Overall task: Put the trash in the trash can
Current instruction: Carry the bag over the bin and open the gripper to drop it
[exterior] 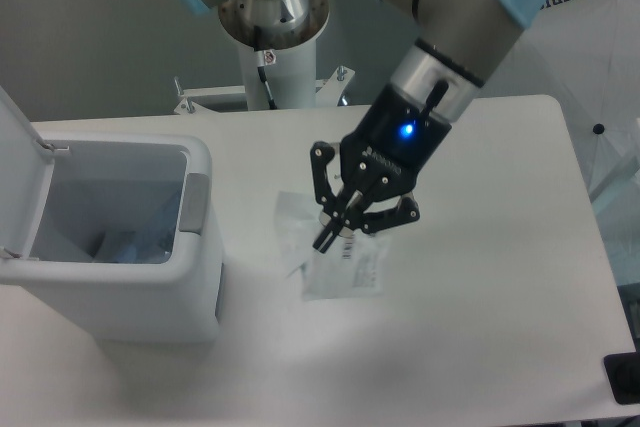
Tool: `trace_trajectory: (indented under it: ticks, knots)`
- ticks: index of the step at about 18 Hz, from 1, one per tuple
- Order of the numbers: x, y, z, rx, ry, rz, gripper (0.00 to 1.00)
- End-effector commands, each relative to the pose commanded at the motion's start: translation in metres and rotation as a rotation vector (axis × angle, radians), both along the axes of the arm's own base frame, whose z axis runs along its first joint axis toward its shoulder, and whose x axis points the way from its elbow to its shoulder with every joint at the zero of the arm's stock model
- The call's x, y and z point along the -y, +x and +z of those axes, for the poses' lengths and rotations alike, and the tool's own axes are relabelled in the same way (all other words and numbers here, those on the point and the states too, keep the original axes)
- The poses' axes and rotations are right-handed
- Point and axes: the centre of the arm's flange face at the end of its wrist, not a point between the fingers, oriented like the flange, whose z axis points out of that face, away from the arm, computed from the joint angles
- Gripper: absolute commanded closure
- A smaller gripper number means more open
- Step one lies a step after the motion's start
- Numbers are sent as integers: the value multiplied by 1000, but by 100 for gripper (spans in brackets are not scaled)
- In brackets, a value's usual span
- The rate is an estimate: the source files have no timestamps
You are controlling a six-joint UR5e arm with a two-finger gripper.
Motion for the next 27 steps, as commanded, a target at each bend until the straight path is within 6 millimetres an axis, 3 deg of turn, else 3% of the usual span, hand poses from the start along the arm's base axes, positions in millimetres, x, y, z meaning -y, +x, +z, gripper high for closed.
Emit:
trace_trajectory:
  ticks: [9,16,21,23,24,26,27]
  knots:
    - [-19,96,60,25,91,-108,100]
    - [-35,159,74,56,86,-178,100]
    - [-37,181,77,123,55,-166,99]
    - [-40,182,70,137,43,-169,95]
    - [-41,182,64,146,37,-169,87]
    - [-44,185,54,145,37,-178,60]
    - [-48,189,49,135,45,-190,51]
